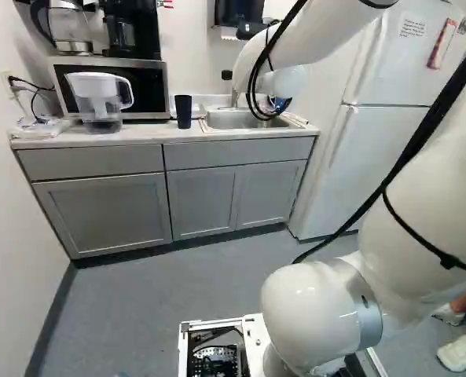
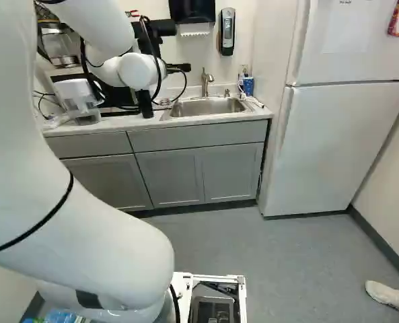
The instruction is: Rinse the cup and place it in the tray
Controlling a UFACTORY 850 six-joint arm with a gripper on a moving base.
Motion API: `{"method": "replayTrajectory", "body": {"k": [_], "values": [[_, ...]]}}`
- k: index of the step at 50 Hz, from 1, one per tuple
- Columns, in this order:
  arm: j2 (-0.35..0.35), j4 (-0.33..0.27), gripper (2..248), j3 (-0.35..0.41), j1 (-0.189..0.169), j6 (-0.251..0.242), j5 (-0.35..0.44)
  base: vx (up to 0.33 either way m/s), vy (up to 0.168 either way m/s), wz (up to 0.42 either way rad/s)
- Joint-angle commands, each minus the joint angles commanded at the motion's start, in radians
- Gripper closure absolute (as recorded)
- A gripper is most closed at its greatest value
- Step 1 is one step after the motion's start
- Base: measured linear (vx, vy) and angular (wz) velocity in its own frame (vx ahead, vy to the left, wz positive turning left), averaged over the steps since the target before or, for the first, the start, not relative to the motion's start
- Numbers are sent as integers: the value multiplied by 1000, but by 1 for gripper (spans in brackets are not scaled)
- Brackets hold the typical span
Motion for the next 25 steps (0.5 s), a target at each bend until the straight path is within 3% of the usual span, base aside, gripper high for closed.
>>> {"method": "replayTrajectory", "body": {"k": [25], "values": [[0,0,3,-45,7,0,-21,0,0,0]]}}
